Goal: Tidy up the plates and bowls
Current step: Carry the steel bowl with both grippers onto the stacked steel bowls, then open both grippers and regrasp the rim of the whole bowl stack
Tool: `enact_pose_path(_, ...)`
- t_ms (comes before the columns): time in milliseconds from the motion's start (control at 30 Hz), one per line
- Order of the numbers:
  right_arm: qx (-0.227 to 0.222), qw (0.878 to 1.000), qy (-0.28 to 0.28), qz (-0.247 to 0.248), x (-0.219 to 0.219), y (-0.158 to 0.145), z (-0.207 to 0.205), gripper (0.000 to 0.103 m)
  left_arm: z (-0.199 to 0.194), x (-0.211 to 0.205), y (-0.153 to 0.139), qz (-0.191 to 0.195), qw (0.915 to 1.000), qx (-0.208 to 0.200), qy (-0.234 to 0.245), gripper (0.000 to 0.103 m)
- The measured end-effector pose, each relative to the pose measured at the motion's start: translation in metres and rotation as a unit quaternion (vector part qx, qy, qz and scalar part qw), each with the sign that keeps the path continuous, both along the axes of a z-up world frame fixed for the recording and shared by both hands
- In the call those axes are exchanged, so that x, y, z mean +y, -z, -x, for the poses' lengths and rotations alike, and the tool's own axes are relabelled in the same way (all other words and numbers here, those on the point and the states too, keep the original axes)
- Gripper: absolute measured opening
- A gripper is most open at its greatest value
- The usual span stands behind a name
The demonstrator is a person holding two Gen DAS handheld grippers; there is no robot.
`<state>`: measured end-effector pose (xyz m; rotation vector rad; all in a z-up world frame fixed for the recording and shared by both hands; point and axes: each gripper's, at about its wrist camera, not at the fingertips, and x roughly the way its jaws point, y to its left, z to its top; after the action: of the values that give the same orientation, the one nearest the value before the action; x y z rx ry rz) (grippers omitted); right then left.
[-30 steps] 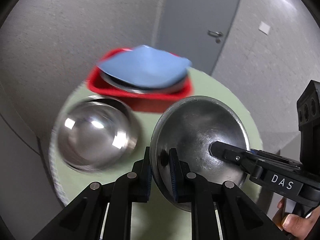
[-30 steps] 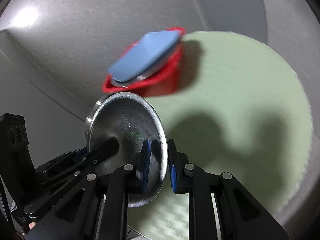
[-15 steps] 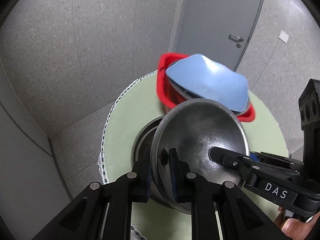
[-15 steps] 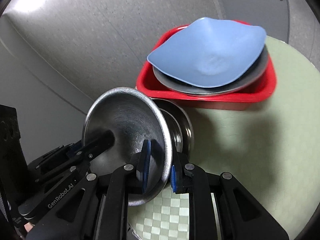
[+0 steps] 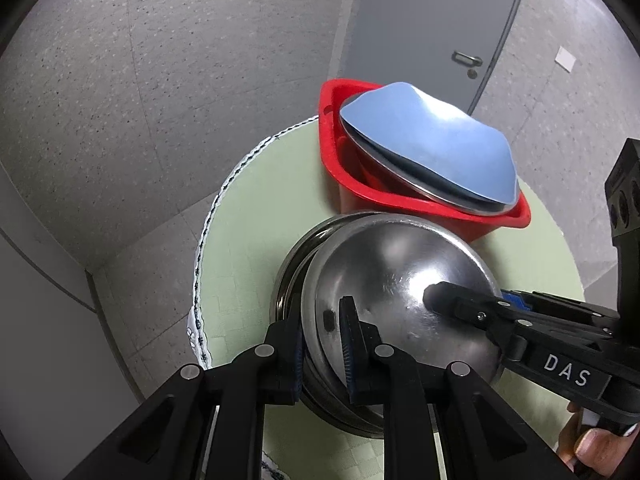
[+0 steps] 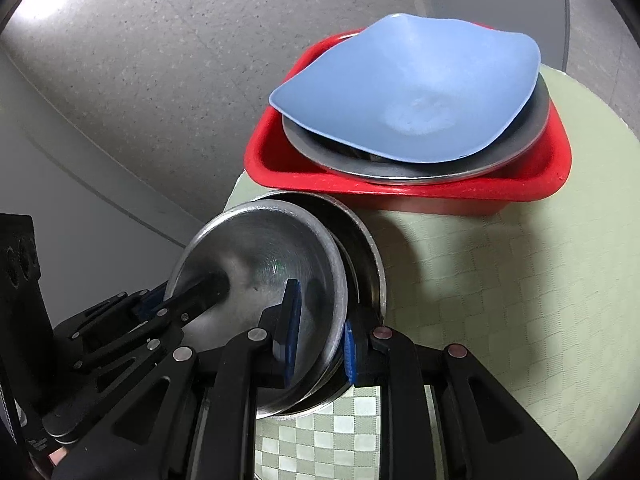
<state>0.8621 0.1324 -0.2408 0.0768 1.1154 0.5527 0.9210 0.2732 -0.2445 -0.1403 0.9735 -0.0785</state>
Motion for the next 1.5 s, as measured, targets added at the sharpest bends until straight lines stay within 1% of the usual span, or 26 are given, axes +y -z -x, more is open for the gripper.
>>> enact_pose_path(100,0.0,1.0,0.002,0.001,0.002,-0.002,0.003,0.02,-0.003,0.002,0.001,0.004,1.0,0.001,0.001,0.014)
enact_pose_path(200,0.008,1.0,0.0,-0.005,0.002,-0.003,0.001,0.029,-0.002,0.001,0.001,0.006,1.0,0.001,0.001,0.017)
enact_pose_path(267,0.016,1.0,-0.002,-0.014,0.004,-0.005,0.001,0.041,-0.002,0.0,0.0,0.009,1.0,0.003,0.001,0.019)
enact_pose_path(333,0.017,1.0,-0.004,-0.015,0.007,-0.006,0.001,0.046,-0.002,0.0,-0.001,0.012,0.9999,0.006,-0.001,0.022)
enact_pose_path(400,0.016,1.0,-0.003,-0.014,0.01,-0.009,0.001,0.05,-0.001,0.0,-0.004,0.018,0.9998,0.004,0.001,0.027)
enact_pose_path(467,0.009,1.0,-0.003,-0.013,0.011,-0.014,0.001,0.057,0.001,-0.002,-0.006,0.015,0.9999,-0.001,0.001,0.034)
enact_pose_path(533,0.003,1.0,0.001,-0.003,0.011,-0.015,0.001,0.061,0.003,-0.003,-0.009,0.017,0.9999,-0.003,0.0,0.036)
enact_pose_path(700,-0.004,1.0,0.005,-0.008,0.004,-0.017,0.003,0.061,0.011,-0.005,-0.013,0.018,0.9998,-0.006,-0.002,0.045)
enact_pose_path(767,-0.014,1.0,0.007,-0.012,0.0,-0.021,0.006,0.061,0.016,-0.006,-0.02,0.008,0.9998,-0.018,-0.006,0.064)
enact_pose_path(833,-0.028,0.999,0.014,-0.017,-0.007,-0.026,0.01,0.061,0.021,-0.005,-0.025,0.01,0.9996,-0.027,-0.006,0.068)
enact_pose_path(900,-0.042,0.999,0.021,-0.018,-0.013,-0.032,0.013,0.062,0.025,-0.001,-0.028,0.018,0.9993,-0.032,-0.007,0.07)
enact_pose_path(1000,-0.061,0.997,0.033,-0.019,-0.022,-0.039,0.016,0.062,0.029,0.011,-0.027,0.023,0.9988,-0.035,-0.027,0.073)
enact_pose_path(1067,-0.059,0.997,0.043,-0.018,-0.025,-0.036,0.015,0.065,0.031,0.022,-0.023,0.031,0.9981,-0.031,-0.043,0.075)
enact_pose_path(1133,-0.047,0.997,0.053,-0.017,-0.031,-0.029,0.013,0.068,0.03,0.031,-0.018,0.037,0.9974,-0.024,-0.058,0.076)
enact_pose_path(1267,-0.013,0.998,0.064,-0.026,-0.033,-0.01,0.005,0.068,0.026,0.04,-0.002,0.056,0.9957,-0.006,-0.074,0.076)
enact_pose_path(1367,0.011,0.997,0.066,-0.029,-0.032,0.007,0.001,0.068,0.022,0.039,0.01,0.067,0.9951,0.006,-0.073,0.076)
enact_pose_path(1500,0.033,0.997,0.067,-0.031,-0.028,0.024,-0.002,0.068,0.019,0.036,0.02,0.073,0.9949,0.011,-0.069,0.076)
